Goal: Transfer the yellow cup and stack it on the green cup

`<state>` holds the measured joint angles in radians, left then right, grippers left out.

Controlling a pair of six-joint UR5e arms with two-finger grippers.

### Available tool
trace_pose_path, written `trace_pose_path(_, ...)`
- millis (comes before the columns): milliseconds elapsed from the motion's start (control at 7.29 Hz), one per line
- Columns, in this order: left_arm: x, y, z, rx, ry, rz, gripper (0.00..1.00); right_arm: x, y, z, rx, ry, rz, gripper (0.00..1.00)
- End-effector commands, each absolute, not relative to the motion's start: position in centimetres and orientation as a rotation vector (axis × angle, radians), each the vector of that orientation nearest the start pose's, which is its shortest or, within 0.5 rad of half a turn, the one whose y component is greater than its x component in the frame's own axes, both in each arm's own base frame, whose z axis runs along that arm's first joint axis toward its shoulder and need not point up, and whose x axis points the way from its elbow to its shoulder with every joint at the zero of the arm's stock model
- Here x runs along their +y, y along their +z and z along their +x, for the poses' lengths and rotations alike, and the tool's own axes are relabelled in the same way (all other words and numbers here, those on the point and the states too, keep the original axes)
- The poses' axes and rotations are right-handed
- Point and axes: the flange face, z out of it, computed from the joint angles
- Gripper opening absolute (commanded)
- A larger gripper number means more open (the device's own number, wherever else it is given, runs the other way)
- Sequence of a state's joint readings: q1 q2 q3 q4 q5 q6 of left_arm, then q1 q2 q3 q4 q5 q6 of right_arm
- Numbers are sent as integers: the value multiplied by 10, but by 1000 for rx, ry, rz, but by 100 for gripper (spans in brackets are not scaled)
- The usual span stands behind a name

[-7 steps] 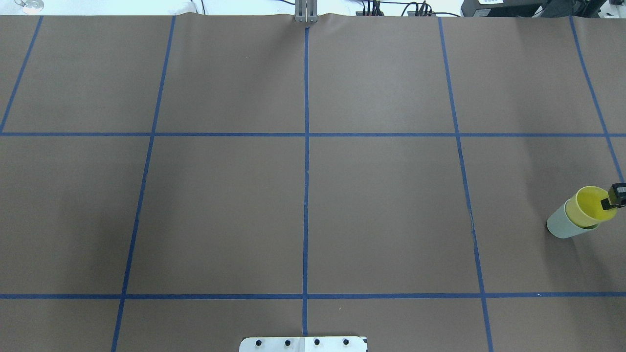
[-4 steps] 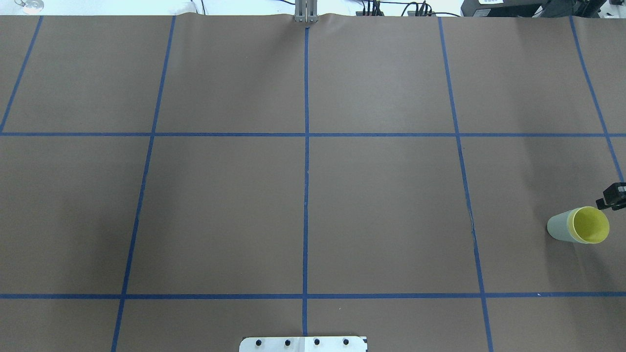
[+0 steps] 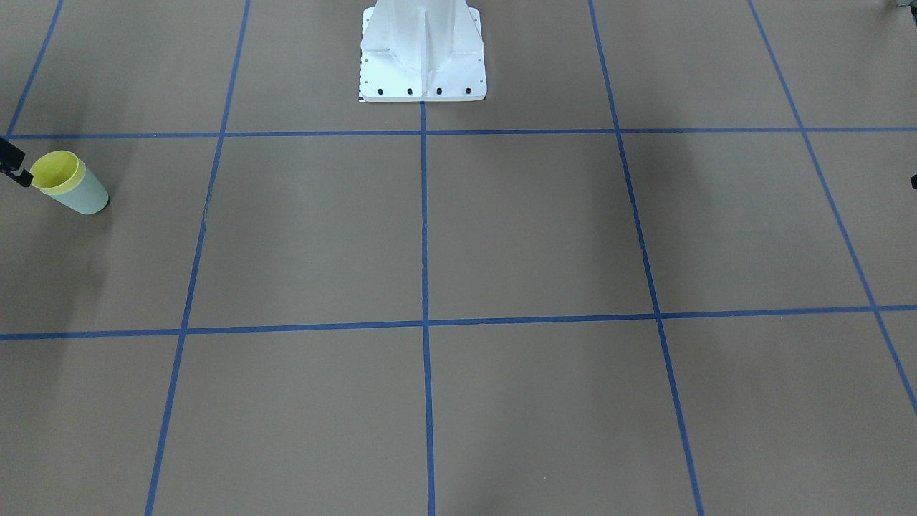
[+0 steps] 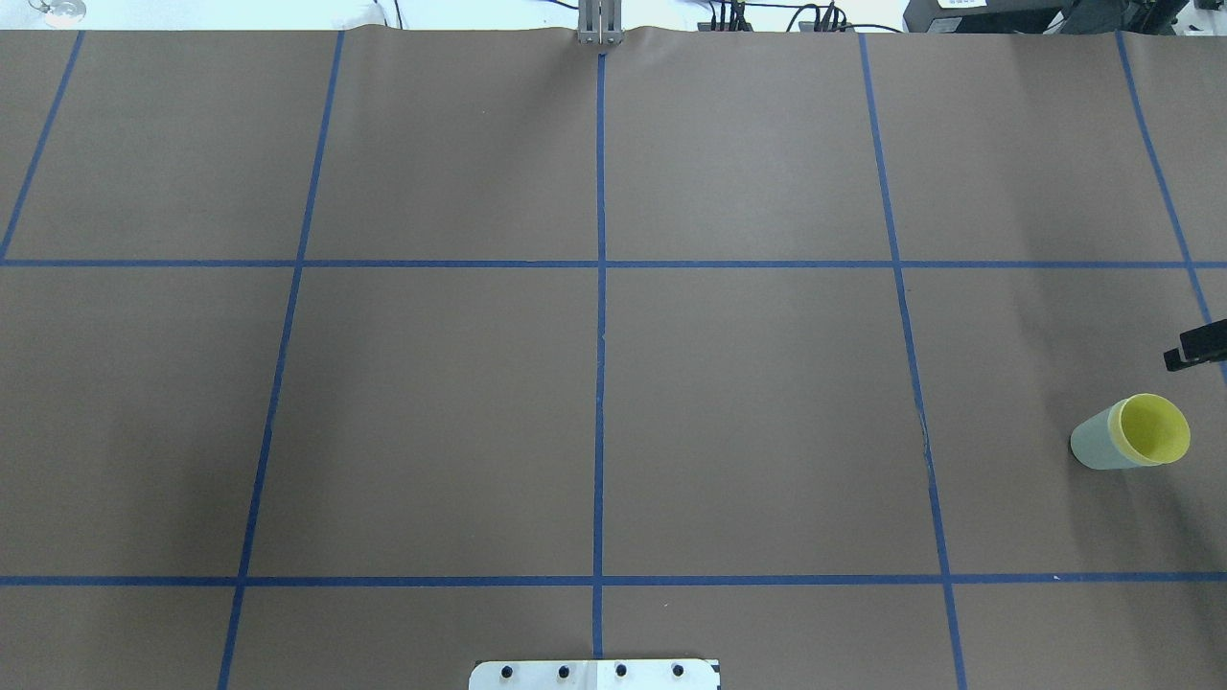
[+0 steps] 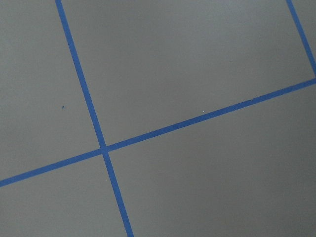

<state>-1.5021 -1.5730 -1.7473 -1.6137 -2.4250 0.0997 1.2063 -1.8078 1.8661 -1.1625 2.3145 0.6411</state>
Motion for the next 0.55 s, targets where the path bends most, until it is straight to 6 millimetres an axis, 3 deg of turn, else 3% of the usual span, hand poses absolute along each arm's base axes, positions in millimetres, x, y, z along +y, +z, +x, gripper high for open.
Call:
trace_pose_path(0, -476, 573, -34, 846, 221, 201, 100, -461, 594, -41, -837, 211, 75, 100)
trace_pose_path(274, -474, 584, -36, 816, 213, 184, 100, -462, 618, -12, -809, 168, 90, 100)
trace_pose_path(411, -473, 585, -37, 814, 212, 182, 100, -470, 614, 7, -792, 133, 101, 100)
